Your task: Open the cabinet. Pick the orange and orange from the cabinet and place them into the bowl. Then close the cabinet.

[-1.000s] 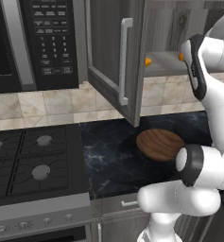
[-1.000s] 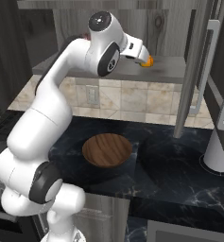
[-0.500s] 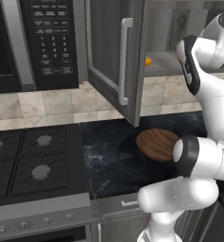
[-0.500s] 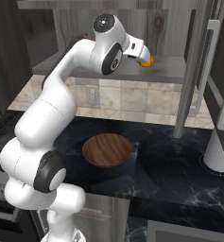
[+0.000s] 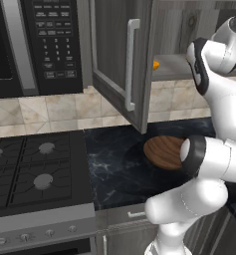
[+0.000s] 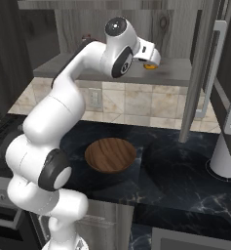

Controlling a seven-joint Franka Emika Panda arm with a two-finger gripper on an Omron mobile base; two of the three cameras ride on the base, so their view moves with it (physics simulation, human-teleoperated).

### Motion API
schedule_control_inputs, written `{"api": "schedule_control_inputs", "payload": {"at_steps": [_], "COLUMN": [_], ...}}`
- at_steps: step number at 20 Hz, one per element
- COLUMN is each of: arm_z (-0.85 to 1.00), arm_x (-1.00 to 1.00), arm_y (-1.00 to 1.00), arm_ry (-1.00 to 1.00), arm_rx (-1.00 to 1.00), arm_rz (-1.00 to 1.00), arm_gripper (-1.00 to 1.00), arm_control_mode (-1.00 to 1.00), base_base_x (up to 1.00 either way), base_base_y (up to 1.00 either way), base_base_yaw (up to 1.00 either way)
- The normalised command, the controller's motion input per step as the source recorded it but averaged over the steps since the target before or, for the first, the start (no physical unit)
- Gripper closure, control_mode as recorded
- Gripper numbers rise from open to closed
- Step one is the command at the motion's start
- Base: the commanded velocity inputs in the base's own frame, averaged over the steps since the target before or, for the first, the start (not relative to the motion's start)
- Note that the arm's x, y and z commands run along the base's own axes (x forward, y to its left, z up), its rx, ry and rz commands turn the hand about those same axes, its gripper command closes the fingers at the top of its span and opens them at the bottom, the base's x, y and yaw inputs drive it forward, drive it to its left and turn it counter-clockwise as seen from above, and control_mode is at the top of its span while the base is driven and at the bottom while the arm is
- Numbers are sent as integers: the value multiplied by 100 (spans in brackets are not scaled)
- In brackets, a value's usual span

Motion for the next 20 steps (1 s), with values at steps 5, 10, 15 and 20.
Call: {"api": "schedule_control_inputs", "payload": {"at_steps": [5,10,15,20], "arm_z": [-10,-12,-13,-6], "arm_x": [28,34,28,24], "arm_y": [-5,0,-3,-16], "arm_ry": [0,0,0,0], "arm_rx": [0,0,0,0], "arm_rz": [0,0,0,0], "arm_gripper": [-100,-100,-100,-100], "arm_control_mode": [-100,-100,-100,-100], "base_base_x": [0,0,0,0], "base_base_y": [0,0,0,0], "base_base_yaw": [0,0,0,0]}}
